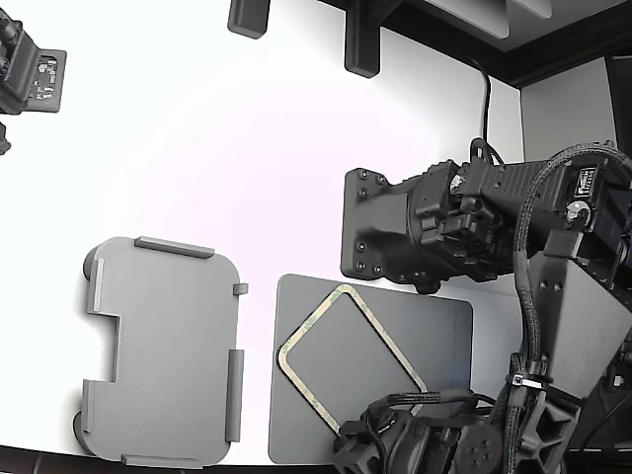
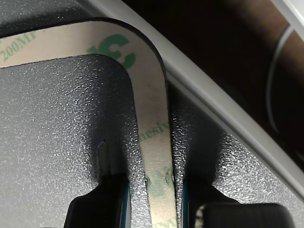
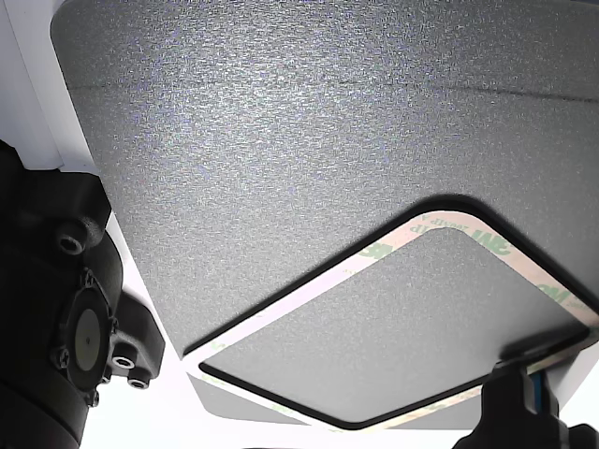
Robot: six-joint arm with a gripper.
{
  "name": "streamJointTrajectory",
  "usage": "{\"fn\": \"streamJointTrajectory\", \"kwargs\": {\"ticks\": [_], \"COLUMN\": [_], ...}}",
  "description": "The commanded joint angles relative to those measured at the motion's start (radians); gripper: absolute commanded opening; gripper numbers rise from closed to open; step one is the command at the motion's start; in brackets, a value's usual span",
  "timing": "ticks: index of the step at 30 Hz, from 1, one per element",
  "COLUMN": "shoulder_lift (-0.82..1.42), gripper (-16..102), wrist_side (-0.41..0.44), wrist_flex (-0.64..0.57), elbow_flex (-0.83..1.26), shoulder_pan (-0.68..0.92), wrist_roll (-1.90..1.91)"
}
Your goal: Grab top frame and put it into gray box.
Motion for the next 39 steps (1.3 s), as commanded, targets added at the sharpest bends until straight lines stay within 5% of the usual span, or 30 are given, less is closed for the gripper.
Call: {"fn": "streamJointTrajectory", "kwargs": {"ticks": [1,5,9,10,18,27,34,39], "shoulder_lift": [0.018,0.018,0.026,0.026,0.046,0.04,0.071,0.13], "gripper": [40,27,-10,-12,-12,-12,-11,-11], "wrist_side": [0.003,0.012,0.051,0.057,0.121,0.207,0.534,0.479], "wrist_flex": [-0.008,-0.012,-0.031,-0.029,0.029,0.204,0.272,0.273], "elbow_flex": [-0.017,-0.015,-0.005,-0.005,-0.095,-0.474,-0.592,-0.549], "shoulder_pan": [-0.015,-0.012,-0.005,-0.002,0.009,-0.028,-0.044,-0.166], "wrist_roll": [0.006,0.021,0.078,0.084,0.097,0.508,1.229,1.233]}}
